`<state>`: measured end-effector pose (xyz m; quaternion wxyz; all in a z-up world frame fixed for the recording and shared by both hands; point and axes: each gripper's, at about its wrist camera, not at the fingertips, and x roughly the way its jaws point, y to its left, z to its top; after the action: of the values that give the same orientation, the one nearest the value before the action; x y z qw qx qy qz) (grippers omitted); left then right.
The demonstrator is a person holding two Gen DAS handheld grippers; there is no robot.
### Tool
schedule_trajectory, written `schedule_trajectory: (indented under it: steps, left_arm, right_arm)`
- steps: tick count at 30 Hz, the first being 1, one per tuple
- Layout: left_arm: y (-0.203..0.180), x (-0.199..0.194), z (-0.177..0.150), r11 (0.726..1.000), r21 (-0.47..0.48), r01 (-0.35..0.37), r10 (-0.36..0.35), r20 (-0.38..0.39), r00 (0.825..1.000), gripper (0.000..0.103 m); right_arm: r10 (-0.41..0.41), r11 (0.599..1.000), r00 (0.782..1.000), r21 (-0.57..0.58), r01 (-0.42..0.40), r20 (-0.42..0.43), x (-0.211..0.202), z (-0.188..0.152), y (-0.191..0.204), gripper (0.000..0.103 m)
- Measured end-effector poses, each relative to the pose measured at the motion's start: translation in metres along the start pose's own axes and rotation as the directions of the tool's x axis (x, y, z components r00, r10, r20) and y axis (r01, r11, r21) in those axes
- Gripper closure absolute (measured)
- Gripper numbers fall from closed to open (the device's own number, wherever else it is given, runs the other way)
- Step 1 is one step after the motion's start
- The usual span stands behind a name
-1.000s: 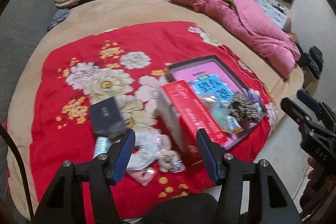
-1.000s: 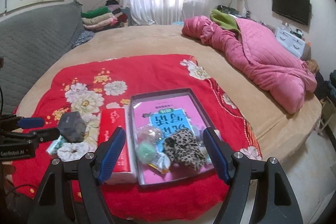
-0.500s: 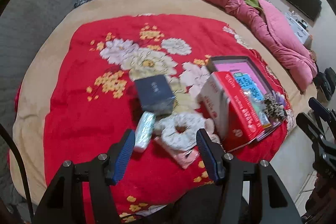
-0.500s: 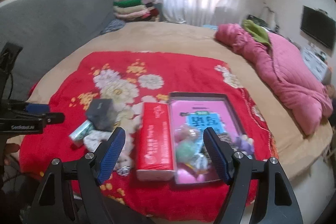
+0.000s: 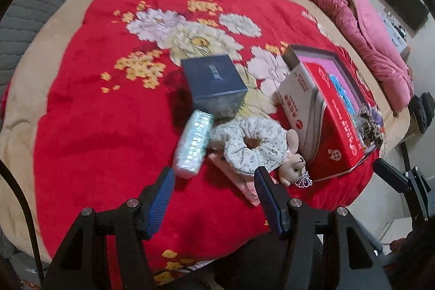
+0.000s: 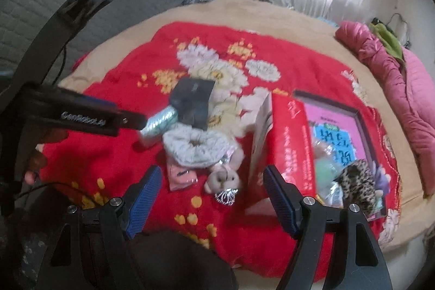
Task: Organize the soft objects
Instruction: 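Grasp the white scrunchie with the left tool while the right tool grasps the pink bagged mask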
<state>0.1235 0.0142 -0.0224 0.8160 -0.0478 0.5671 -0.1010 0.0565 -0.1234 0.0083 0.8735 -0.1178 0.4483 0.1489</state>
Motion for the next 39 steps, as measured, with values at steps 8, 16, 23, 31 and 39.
schedule_trajectory:
  steps: [8, 16, 23, 31, 39]
  left_arm:
    - [-0.012, 0.05, 0.012, 0.999, -0.013, 0.043, -0.044, -0.079, 0.996, 0.043]
    - [-0.005, 0.079, 0.02, 0.988, -0.081, 0.134, -0.143, -0.124, 0.982, 0.054]
    - [0.004, 0.089, 0.027, 0.964, -0.149, 0.219, -0.238, -0.124, 0.963, 0.084]
    - [0.022, 0.061, 0.036, 0.942, -0.181, 0.282, -0.292, -0.026, 0.956, 0.091]
    - [0.048, 0.027, 0.04, 0.949, -0.193, 0.251, -0.244, 0.059, 0.968, 0.091]
  right_arm:
    - [0.019, 1.0, 0.998, 0.007, -0.019, -0.055, 0.022, -0.008, -0.005, 0.025]
    - [0.027, 0.999, 0.995, -0.023, -0.029, -0.096, 0.043, -0.011, -0.002, 0.025]
    - [0.047, 0.997, 0.991, -0.054, -0.054, -0.125, 0.063, -0.009, 0.011, 0.025]
    - [0.07, 0.99, 0.983, -0.105, -0.089, -0.171, 0.092, -0.004, 0.029, 0.025]
    - [0.068, 0.98, 0.973, -0.17, -0.107, -0.22, 0.135, 0.007, 0.051, 0.025]
